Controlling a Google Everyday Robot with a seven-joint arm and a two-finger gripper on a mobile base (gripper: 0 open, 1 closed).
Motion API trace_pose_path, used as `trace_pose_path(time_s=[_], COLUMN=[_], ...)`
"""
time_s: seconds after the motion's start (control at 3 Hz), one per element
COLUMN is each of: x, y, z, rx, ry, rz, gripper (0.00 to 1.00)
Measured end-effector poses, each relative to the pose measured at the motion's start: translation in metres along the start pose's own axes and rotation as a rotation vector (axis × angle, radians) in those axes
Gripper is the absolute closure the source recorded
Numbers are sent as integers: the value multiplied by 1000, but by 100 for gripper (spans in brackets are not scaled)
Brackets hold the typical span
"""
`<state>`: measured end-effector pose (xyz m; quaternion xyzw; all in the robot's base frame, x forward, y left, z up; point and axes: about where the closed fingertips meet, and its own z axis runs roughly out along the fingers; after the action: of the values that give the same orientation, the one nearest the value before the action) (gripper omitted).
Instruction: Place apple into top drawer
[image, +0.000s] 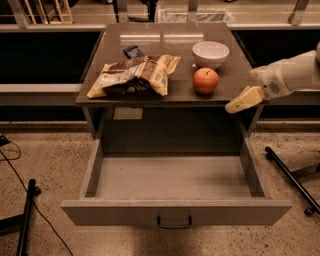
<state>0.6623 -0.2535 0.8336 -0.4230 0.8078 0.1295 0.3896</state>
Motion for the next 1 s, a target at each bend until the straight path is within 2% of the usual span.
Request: trace_pose_path(time_s=[0.67, 1.0], x=[-67, -92], y=[40, 49], z=[78, 90], rx=[-122, -162], ry=[-229, -348], rz=[10, 32], gripper=[1, 23])
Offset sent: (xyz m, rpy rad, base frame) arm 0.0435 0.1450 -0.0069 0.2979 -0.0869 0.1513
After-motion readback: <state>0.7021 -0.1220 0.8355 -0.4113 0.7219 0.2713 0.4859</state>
